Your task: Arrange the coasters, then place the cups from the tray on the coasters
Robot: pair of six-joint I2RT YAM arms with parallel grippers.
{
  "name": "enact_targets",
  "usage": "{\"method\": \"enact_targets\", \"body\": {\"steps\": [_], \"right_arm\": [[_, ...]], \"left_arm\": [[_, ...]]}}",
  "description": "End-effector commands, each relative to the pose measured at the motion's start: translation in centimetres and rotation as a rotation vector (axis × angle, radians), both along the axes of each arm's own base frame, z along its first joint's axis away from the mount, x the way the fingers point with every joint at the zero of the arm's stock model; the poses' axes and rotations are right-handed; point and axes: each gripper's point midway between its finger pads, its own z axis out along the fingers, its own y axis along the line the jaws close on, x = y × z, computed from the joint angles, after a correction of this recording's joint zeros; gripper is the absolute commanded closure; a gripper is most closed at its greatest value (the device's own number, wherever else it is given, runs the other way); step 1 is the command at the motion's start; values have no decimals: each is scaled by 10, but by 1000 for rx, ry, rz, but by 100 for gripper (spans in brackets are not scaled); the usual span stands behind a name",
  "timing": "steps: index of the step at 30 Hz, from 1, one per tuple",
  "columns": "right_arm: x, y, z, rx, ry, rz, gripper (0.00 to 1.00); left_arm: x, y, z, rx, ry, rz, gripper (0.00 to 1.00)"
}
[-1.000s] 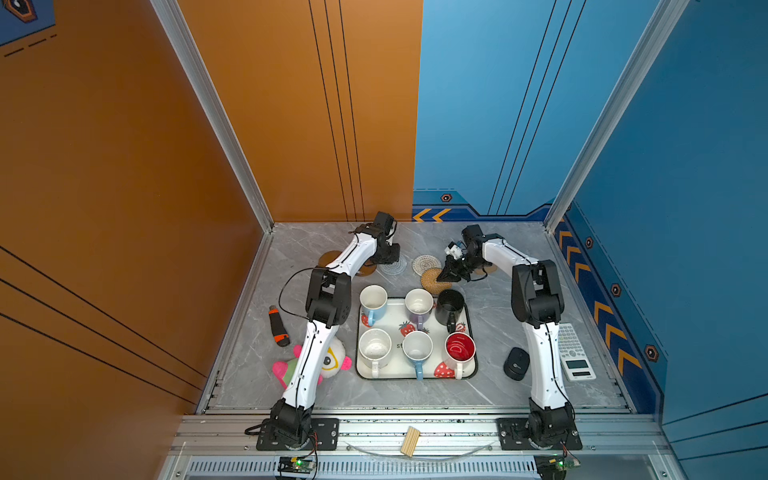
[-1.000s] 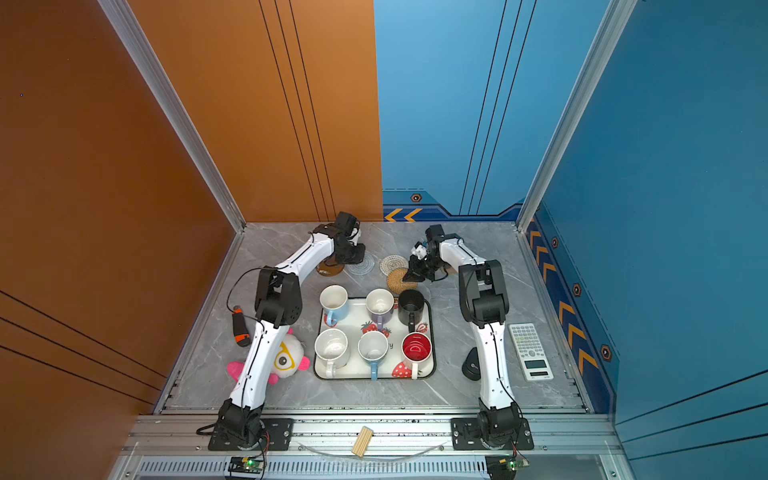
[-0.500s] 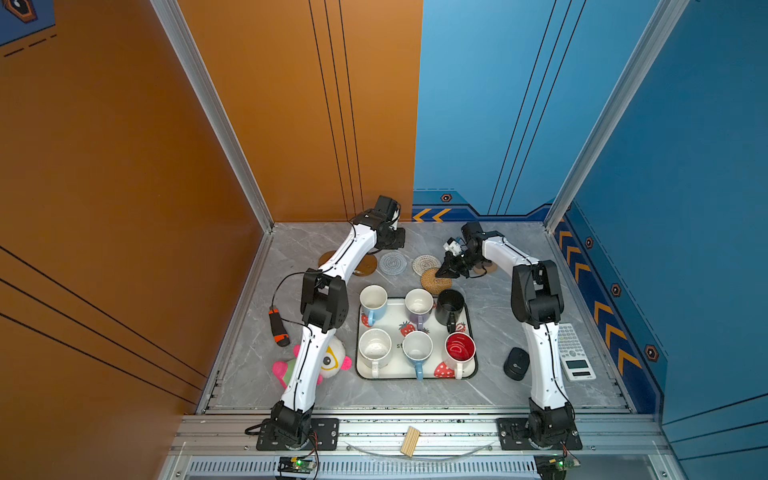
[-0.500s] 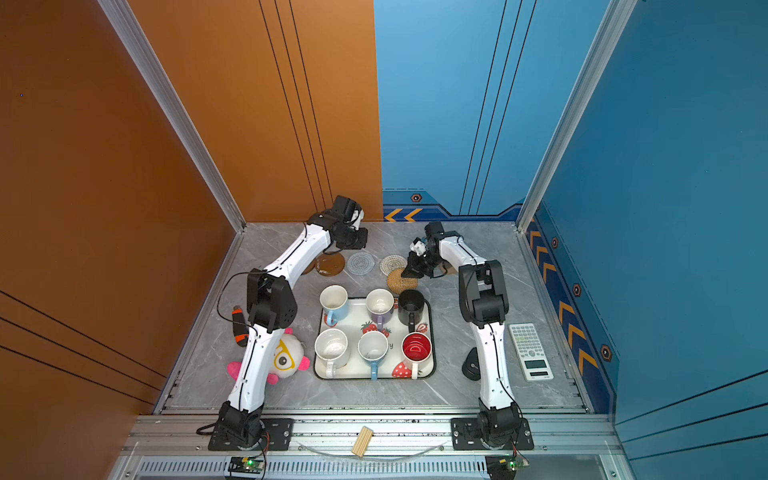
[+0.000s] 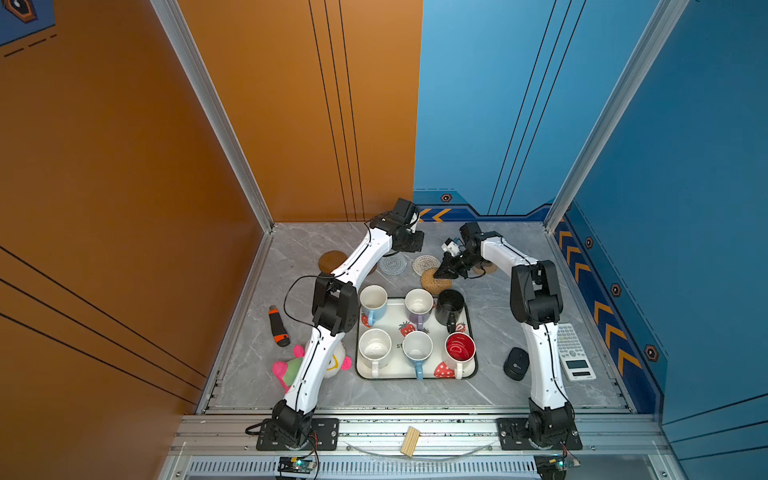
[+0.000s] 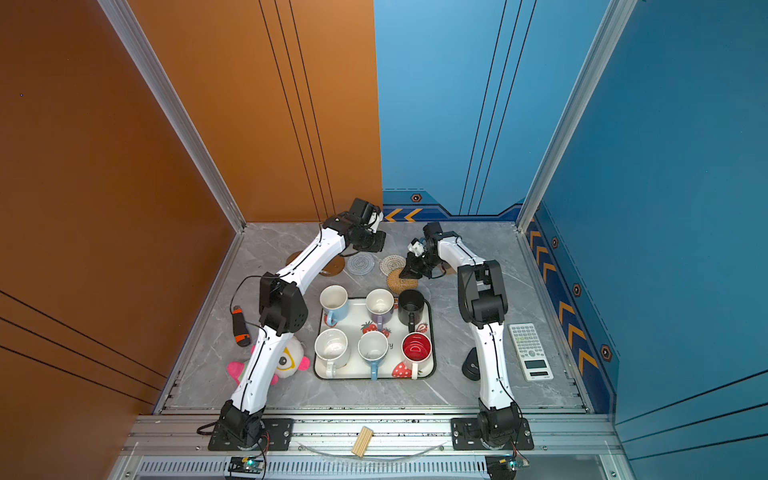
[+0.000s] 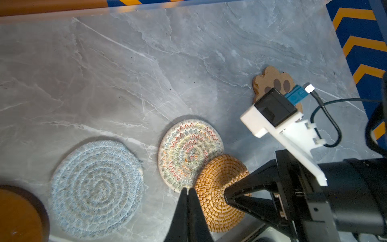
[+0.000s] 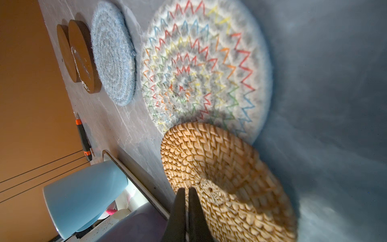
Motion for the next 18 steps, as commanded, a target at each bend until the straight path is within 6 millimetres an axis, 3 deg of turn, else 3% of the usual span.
{"method": "enact_targets", "body": {"steps": [1,18], "right_arm": [[-10,2,19,6,-21,28,94],[-9,0,15,-4,-15,21,92]], "left_arm": [[-4,-13,-12,-9,24,-36,96],[1,-30,-57,-44,78,-34,98]]}}
